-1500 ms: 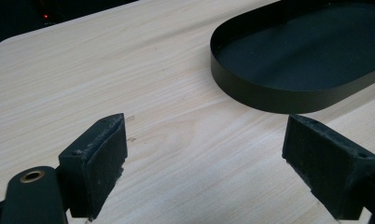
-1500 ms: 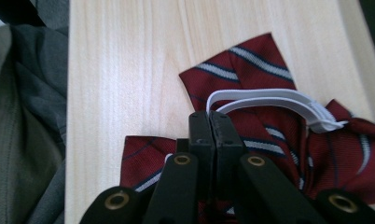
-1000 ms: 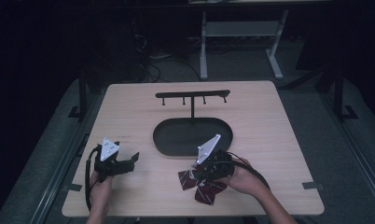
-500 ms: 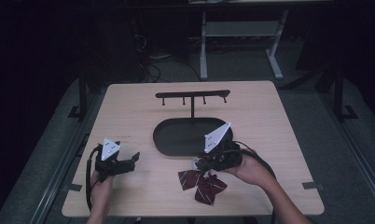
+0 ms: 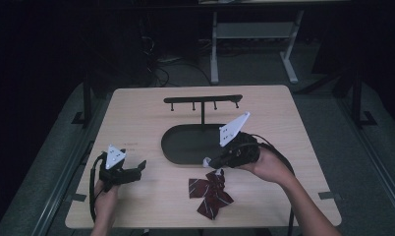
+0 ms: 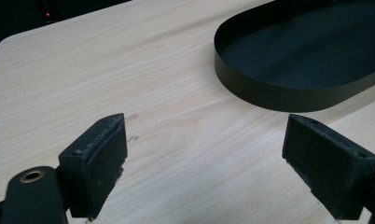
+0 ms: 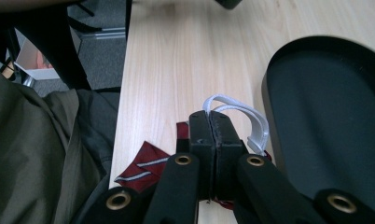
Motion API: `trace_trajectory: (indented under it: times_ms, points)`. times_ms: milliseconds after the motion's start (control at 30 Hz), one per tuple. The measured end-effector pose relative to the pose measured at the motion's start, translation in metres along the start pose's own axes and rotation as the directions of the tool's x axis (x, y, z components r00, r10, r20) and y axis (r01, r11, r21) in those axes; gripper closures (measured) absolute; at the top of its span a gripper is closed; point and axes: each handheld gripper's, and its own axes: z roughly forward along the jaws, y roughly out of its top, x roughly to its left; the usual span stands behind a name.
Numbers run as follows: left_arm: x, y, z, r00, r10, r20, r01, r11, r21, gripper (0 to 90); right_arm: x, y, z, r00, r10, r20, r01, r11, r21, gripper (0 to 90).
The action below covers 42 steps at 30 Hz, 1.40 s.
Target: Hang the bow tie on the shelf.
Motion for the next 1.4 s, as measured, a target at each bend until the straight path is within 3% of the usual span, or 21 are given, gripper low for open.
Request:
trace_trajectory:
  times_ms: [900, 1400]
  points:
    - [0.001, -0.002, -0.001, 0.9999, -0.013, 0.0, 0.013, 0.9999, -0.004, 13.5, -0.011, 0.054, -0.047, 0.9968, -0.077, 0.024, 0.077, 0.997, -0.031, 88.7]
    - [0.002, -0.002, -0.001, 1.0, -0.006, -0.001, 0.006, 1.0, 0.0, 13.6, -0.021, 0.081, -0.072, 0.9907, -0.111, 0.078, 0.115, 0.992, -0.045, 88.7]
